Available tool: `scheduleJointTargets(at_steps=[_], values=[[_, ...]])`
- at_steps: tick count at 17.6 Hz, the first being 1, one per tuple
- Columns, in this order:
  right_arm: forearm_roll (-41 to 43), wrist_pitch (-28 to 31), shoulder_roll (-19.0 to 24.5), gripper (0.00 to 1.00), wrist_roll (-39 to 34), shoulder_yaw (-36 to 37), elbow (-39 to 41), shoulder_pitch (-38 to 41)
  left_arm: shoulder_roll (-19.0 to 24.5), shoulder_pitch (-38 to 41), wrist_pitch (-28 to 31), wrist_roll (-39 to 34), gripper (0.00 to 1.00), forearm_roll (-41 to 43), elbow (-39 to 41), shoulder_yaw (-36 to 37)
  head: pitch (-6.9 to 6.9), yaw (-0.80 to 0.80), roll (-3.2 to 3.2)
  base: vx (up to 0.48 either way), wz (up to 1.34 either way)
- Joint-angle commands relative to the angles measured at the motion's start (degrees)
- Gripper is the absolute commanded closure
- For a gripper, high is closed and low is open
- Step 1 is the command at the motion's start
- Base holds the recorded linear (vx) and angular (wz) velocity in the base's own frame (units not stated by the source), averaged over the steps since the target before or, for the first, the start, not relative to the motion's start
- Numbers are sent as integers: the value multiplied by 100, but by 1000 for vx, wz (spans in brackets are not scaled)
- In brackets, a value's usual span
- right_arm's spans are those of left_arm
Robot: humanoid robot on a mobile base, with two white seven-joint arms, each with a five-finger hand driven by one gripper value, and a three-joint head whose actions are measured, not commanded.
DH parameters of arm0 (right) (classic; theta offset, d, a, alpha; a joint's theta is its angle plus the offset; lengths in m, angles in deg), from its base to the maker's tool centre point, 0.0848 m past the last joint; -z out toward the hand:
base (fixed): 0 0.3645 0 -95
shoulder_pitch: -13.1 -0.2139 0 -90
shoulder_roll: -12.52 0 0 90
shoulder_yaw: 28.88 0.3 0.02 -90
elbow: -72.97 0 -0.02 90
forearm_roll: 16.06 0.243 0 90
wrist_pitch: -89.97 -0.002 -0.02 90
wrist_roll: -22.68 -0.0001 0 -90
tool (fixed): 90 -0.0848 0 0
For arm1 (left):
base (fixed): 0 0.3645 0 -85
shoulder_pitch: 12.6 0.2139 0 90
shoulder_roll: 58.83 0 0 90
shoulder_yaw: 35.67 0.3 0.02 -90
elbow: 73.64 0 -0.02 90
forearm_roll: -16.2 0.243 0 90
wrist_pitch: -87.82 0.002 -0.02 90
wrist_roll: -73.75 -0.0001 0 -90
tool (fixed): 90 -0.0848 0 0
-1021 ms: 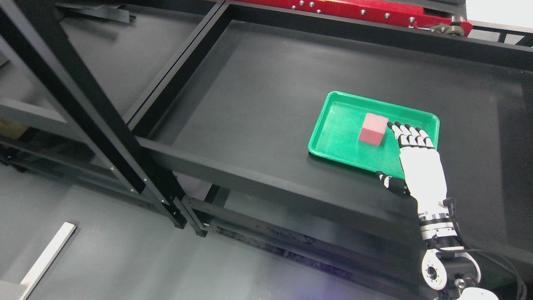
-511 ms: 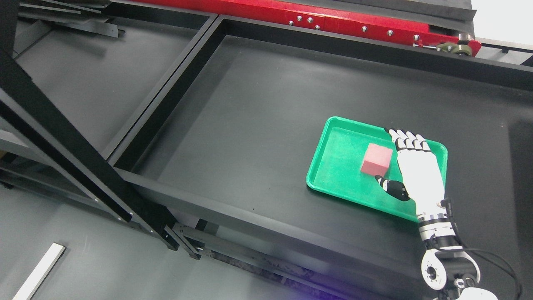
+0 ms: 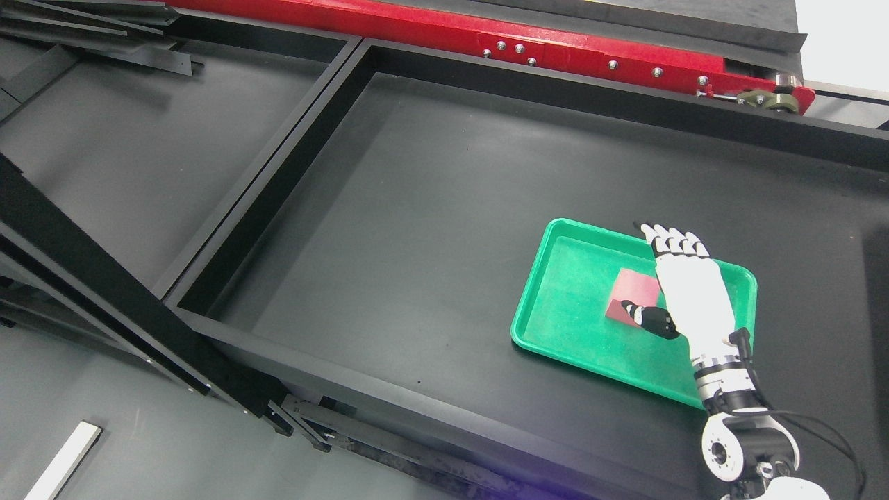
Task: Pick pink block from left shelf to tray
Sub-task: 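Lower the right hand onto the pink cube and close fingers around it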
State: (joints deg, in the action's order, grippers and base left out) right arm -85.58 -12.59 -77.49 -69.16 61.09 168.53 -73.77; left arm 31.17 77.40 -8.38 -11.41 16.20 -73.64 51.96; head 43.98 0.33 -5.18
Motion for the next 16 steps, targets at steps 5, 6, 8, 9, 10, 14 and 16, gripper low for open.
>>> scheduleJointTargets(at_steps=[5,6,8,9,10,14,16], values=[[-26,-36,-165,6,-686,-278,-608,30,100,-132,-3,0,0,9,100,0,0,0,0,55,4],[-26,-27,-209,6,-686,-278,-653,30,100,-132,-3,0,0,9,100,0,0,0,0,43,19],[-26,-18,-271,6,-704,-278,-741,21,100,-132,-3,0,0,9,100,0,0,0,0,35,2],[-26,-9,-288,6,-748,-270,-785,12,100,-132,-3,0,0,0,100,0,0,0,0,20,0],[-26,26,-306,6,-818,-278,-828,4,100,-132,-3,0,0,9,100,0,0,0,0,20,0],[-26,61,-341,6,-1073,-304,-1048,-93,100,-132,-3,0,0,9,100,0,0,0,0,7,0],[-26,61,-341,6,-1073,-366,-1092,-198,100,-132,-3,0,0,9,100,0,0,0,0,0,0]])
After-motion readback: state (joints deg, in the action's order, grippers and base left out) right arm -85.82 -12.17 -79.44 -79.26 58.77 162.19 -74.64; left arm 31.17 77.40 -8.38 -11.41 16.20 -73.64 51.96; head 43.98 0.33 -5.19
